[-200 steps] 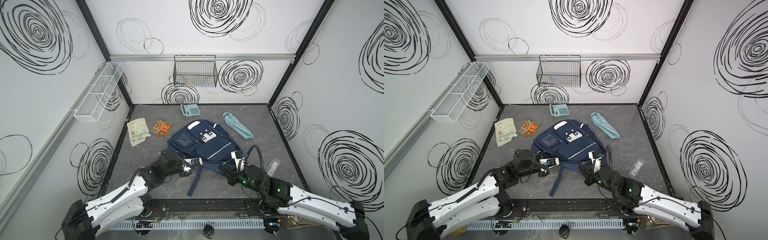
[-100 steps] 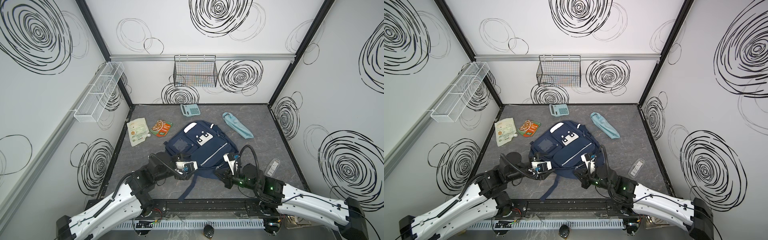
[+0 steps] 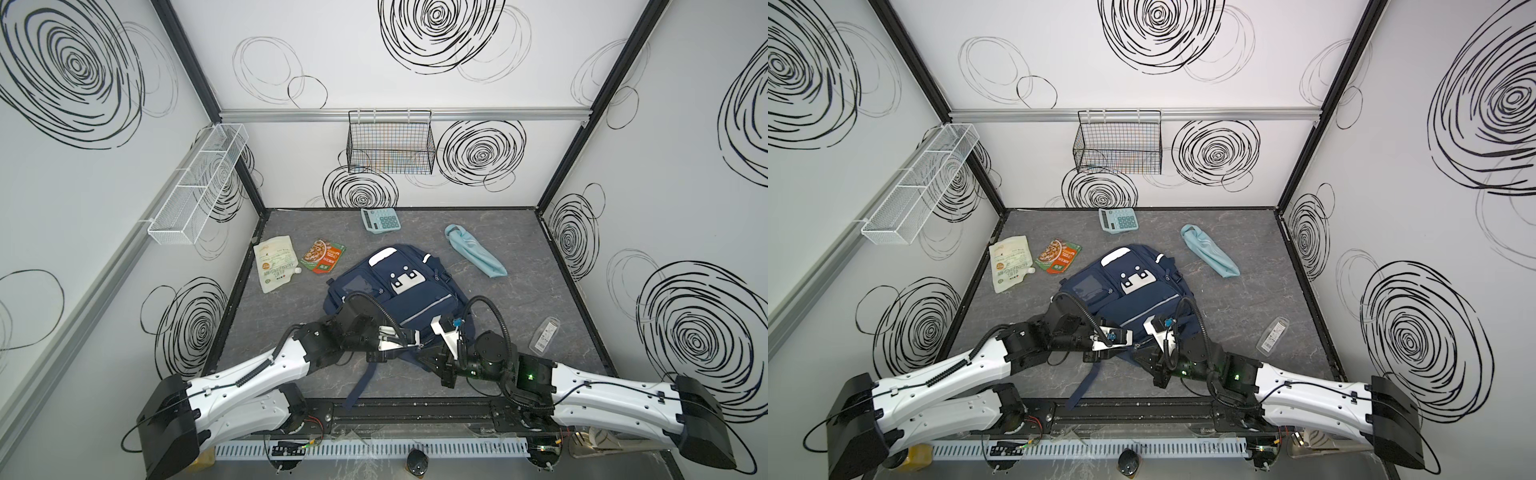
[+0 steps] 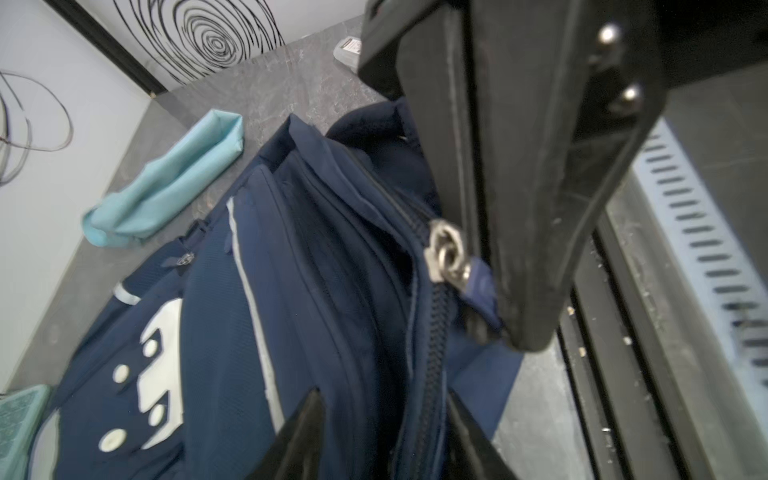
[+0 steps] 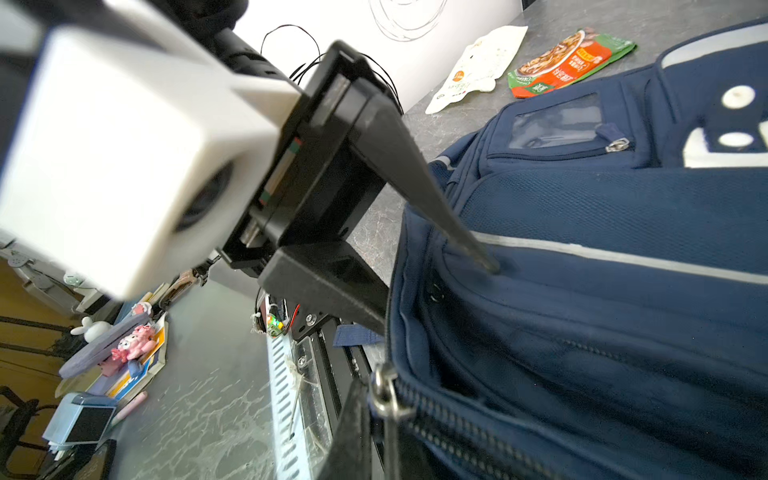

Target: Pack the student bag

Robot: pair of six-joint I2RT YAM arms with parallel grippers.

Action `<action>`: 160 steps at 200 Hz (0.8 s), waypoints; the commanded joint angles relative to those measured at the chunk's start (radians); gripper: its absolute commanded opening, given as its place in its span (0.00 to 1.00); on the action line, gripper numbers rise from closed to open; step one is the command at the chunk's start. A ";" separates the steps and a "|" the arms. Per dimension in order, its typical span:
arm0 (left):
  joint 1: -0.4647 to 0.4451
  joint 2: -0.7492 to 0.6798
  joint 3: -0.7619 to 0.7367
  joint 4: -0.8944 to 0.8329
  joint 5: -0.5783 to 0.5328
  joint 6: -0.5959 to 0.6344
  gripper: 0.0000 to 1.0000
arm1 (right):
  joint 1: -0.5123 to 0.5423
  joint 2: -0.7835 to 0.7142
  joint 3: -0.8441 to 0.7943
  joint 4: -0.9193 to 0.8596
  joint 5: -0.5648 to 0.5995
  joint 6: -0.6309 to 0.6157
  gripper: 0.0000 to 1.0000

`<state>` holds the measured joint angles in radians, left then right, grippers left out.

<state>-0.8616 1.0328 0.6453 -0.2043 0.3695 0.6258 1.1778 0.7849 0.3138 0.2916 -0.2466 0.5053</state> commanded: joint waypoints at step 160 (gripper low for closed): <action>0.150 -0.319 -0.137 0.240 -0.147 -0.109 0.00 | -0.122 -0.222 0.080 -0.126 0.252 0.009 0.00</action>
<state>-0.7979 0.7883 0.5526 -0.0917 0.3252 0.5938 1.1057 0.6304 0.3511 0.1989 -0.1284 0.5194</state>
